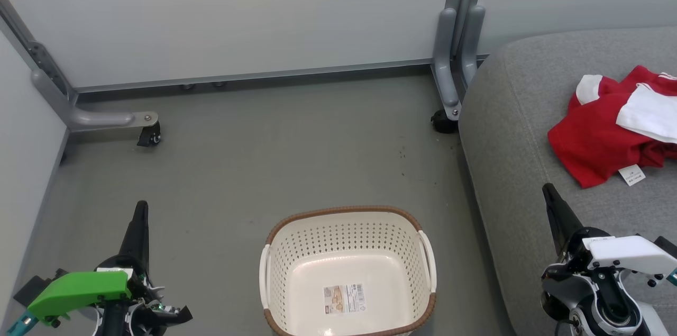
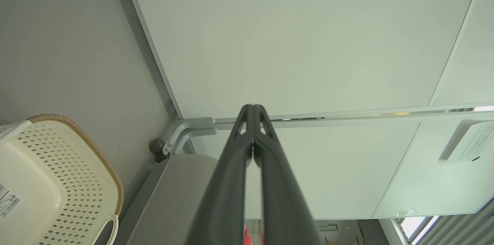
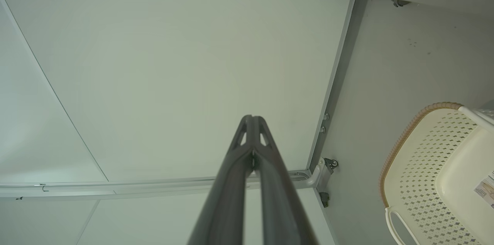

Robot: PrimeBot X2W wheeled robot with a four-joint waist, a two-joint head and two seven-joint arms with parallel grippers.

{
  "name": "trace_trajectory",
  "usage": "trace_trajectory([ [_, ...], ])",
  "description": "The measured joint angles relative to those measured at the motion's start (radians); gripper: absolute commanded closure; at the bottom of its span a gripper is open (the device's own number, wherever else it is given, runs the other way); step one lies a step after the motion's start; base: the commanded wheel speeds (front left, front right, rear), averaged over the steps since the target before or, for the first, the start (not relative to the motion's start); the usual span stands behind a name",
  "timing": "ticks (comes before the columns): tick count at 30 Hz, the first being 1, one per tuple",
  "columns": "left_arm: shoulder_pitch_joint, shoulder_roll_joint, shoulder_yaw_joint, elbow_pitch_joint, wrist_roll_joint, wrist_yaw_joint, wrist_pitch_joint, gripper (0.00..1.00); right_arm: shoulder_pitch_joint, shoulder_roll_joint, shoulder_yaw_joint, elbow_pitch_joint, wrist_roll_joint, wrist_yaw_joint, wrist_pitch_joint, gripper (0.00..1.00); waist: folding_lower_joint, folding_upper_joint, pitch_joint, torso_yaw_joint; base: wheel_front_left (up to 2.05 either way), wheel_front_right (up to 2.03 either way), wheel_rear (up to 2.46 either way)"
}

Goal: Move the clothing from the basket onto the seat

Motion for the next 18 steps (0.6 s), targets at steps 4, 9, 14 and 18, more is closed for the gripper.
trace_trajectory([
  [4,-0.005,0.000,0.007,0.004,-0.027,-0.003,0.008,1.00,-0.007,0.001,-0.006,0.001,0.025,0.000,0.005,1.00,0.0000,0.0000,0.004,0.002,0.00,0.00,0.00],
  [9,-0.009,-0.001,0.009,0.004,-0.035,-0.005,0.011,1.00,-0.011,0.002,-0.009,0.001,0.034,0.000,0.011,1.00,0.0000,0.0000,0.006,0.002,0.00,0.00,0.00],
  [14,-0.009,-0.002,0.011,0.005,-0.035,-0.005,0.012,1.00,-0.011,0.003,-0.011,0.001,0.034,0.000,0.012,1.00,0.0000,0.0000,0.006,0.002,0.00,0.00,0.00],
  [18,-0.009,-0.003,0.012,0.005,-0.035,-0.005,0.012,1.00,-0.011,0.004,-0.012,0.001,0.034,0.000,0.012,1.00,0.0000,0.0000,0.006,0.002,0.00,0.00,0.00],
])
